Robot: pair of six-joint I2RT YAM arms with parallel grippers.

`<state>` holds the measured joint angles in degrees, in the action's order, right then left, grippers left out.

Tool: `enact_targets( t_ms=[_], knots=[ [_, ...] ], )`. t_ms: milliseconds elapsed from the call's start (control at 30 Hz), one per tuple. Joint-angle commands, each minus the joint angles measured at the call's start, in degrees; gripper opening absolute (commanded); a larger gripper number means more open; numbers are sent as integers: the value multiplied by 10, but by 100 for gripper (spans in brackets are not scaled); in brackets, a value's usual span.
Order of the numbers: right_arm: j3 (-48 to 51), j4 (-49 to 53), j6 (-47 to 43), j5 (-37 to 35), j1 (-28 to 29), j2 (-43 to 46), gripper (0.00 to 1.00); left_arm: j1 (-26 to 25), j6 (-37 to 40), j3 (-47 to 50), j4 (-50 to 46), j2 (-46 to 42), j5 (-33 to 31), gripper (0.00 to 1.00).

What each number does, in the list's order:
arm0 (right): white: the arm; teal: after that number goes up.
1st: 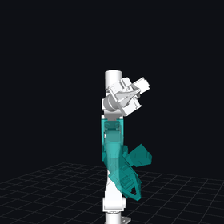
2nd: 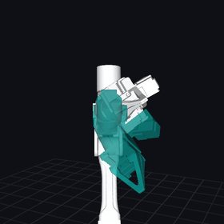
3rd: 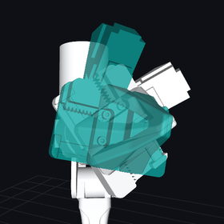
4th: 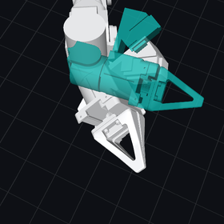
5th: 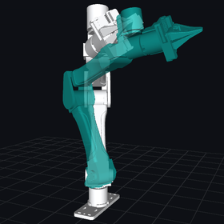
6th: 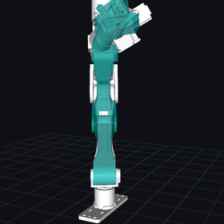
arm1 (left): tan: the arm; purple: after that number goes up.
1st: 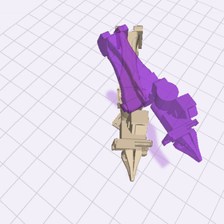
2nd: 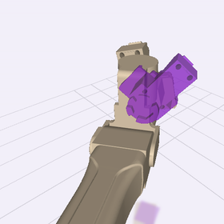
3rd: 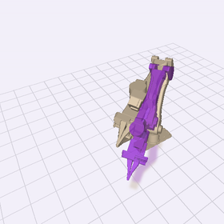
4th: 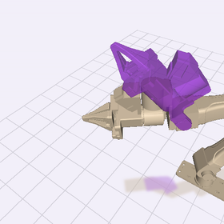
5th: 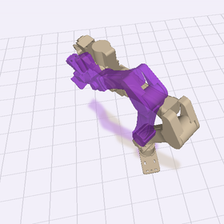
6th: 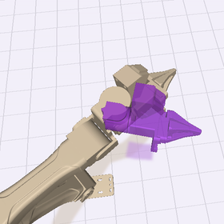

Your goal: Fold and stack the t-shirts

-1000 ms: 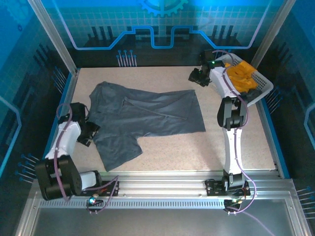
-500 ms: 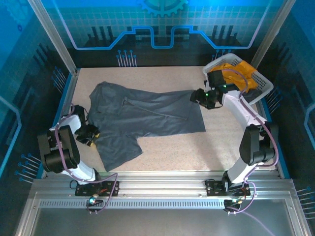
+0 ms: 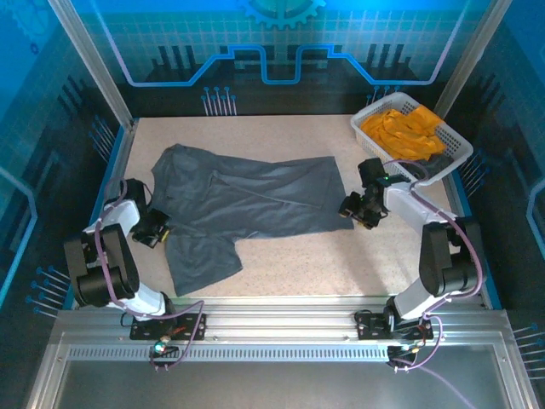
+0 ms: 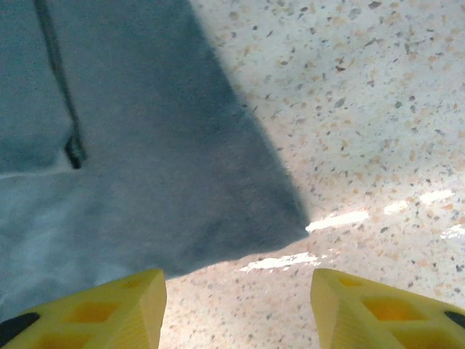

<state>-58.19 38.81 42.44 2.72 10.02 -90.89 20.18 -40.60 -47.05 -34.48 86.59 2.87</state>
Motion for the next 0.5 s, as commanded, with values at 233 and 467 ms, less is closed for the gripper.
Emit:
enact_targets(
  t_ms=[233,467],
  knots=[
    [-39,8,-34,-16,15,-116,58,-3,-13,-18,1,-16,24,0],
    [-90,15,-34,-15,48,-164,40,-3,-14,-16,0,-25,31,0]
  ],
)
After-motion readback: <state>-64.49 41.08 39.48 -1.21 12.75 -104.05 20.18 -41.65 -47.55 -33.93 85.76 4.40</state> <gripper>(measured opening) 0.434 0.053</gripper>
